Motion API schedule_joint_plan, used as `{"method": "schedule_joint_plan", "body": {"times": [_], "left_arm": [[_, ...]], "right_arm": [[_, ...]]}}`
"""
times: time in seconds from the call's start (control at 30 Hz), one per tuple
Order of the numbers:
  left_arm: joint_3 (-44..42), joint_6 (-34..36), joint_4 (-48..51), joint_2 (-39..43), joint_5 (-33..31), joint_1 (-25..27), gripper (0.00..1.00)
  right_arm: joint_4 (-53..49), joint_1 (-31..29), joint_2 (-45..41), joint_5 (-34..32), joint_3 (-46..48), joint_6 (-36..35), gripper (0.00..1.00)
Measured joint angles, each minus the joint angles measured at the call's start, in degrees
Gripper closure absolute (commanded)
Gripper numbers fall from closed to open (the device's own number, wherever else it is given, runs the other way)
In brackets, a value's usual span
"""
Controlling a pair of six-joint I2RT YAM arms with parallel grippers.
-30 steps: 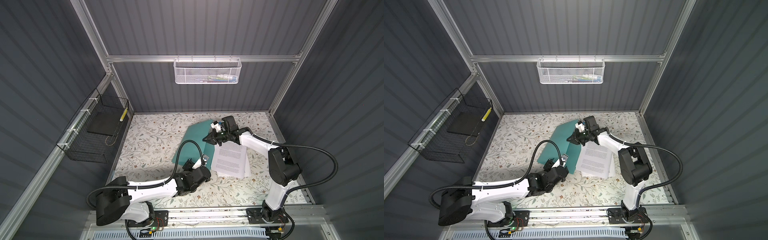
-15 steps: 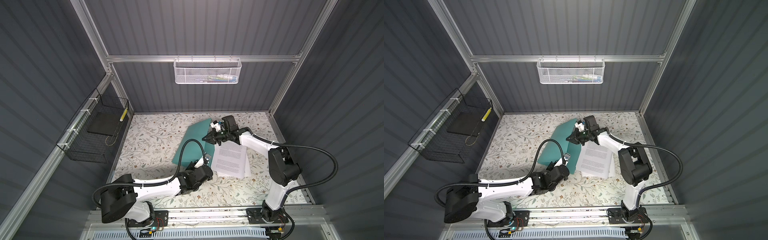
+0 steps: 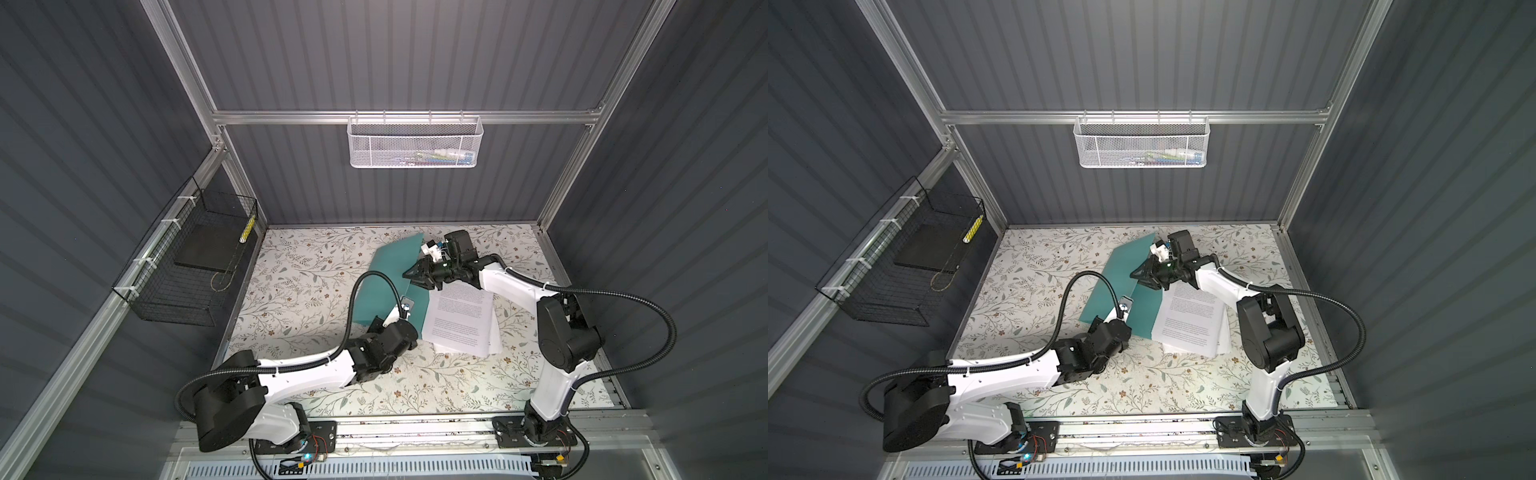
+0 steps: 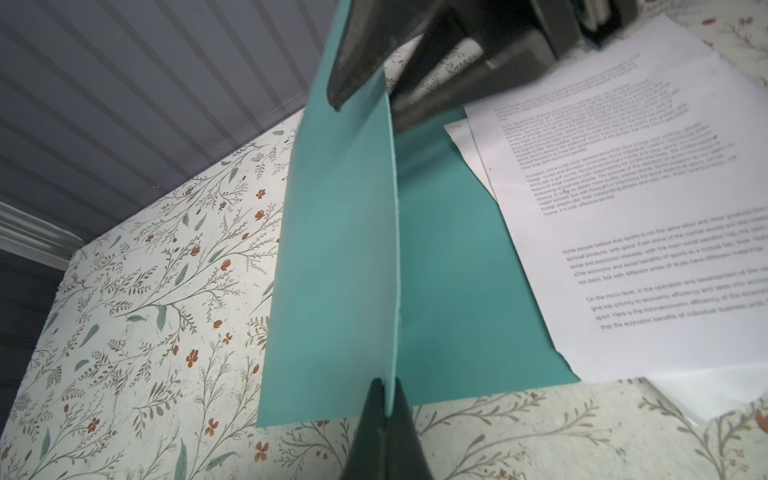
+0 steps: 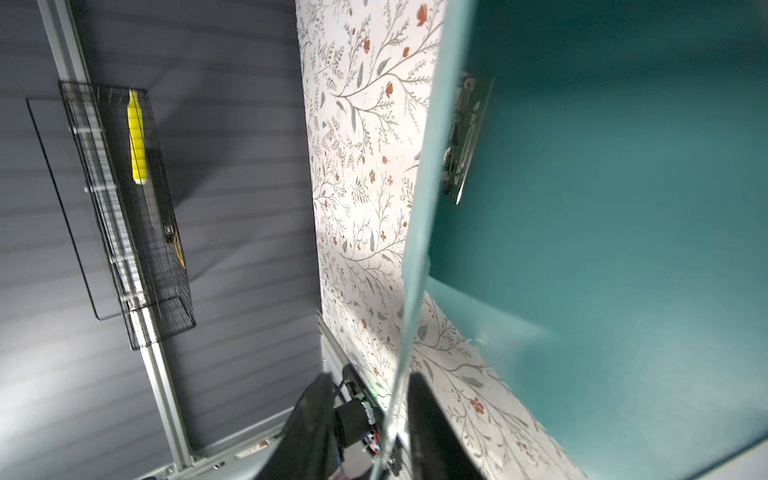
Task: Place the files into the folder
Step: 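Lift the top cover with right gripper while left gripper holds lower cover, then swing top cover open toward papers with right gripper while left gripper draws back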
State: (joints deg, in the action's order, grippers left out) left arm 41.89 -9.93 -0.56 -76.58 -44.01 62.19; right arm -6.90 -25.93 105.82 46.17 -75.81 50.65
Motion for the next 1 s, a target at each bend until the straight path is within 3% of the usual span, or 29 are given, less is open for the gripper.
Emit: {"method": "schedule_joint_plan", "body": {"times": [0.27,0.7,1.0], "left_arm": [[0.2,-6.3,3.8,6.3,0.7,-3.7,1.0],[-5.0,-23.4,5.0,20.9,-1.7,-5.6,1.0],[-8.8,-29.9,11.5,32.7,-5.2,-5.7,1.0]], "right_arm": [[0.2,-0.1,-0.5,1.2,-1.6,-0.3,0.36],[4.0,0.8,-5.0,0.8,0.8,0.2,0.33],[2.7,0.8,-3.3,-1.1,2.7,-1.6,0.33]]}}
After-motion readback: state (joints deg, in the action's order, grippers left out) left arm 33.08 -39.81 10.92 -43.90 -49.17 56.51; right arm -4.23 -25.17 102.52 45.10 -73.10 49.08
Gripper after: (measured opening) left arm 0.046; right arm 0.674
